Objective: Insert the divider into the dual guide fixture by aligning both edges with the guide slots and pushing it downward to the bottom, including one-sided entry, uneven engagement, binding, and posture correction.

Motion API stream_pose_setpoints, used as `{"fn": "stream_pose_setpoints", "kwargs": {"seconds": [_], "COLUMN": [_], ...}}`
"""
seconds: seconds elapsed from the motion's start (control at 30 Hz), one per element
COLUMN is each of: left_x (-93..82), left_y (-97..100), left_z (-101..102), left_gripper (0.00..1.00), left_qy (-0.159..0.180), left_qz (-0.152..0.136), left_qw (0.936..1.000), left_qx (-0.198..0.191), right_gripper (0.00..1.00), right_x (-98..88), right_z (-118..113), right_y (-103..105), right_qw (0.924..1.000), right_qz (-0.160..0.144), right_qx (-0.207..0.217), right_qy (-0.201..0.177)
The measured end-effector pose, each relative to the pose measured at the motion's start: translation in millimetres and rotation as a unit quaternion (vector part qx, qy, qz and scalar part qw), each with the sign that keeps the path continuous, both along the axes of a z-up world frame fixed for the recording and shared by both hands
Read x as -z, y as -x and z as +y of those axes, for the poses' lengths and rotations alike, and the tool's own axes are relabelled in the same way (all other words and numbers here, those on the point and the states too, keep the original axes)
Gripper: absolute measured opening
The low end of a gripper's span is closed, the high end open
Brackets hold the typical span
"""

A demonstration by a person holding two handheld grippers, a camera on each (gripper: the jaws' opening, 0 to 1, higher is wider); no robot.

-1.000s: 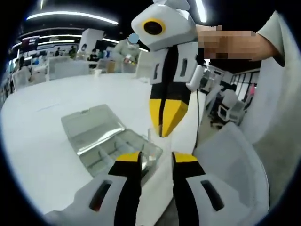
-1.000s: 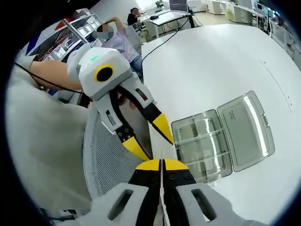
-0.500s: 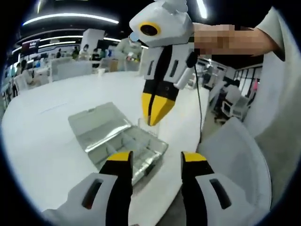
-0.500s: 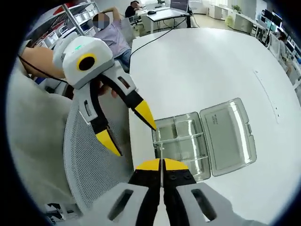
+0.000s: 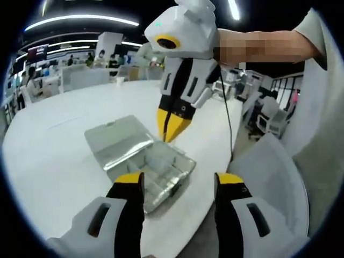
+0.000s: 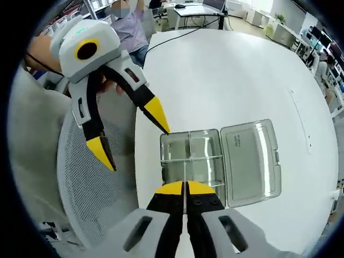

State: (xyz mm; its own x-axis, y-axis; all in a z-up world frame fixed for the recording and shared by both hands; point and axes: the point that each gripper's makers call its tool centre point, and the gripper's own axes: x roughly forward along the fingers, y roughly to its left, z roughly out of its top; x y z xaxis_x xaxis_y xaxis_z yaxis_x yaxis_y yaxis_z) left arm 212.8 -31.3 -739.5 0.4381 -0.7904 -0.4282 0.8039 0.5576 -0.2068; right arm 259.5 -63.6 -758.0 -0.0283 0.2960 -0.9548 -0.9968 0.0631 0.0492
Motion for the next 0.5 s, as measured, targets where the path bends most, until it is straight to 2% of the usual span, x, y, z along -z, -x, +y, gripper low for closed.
{"fn": "stream_pose_setpoints", "kwargs": {"seconds": [0.5], "left_x": [2.7], "left_y": [3.0], "left_z": [4], "left_gripper": [0.53], "left_qy": [-0.001], "left_qz": [0.006], "left_qw": [0.9999], "left_qx": [-0.009], "right_gripper": [0.00], "right_x": [12.2], "right_z": [4], "right_y": [-4], "right_qw": [0.9993], "right_qz": [-0.020], "right_qx": [-0.025], "right_qy": [0.020]}}
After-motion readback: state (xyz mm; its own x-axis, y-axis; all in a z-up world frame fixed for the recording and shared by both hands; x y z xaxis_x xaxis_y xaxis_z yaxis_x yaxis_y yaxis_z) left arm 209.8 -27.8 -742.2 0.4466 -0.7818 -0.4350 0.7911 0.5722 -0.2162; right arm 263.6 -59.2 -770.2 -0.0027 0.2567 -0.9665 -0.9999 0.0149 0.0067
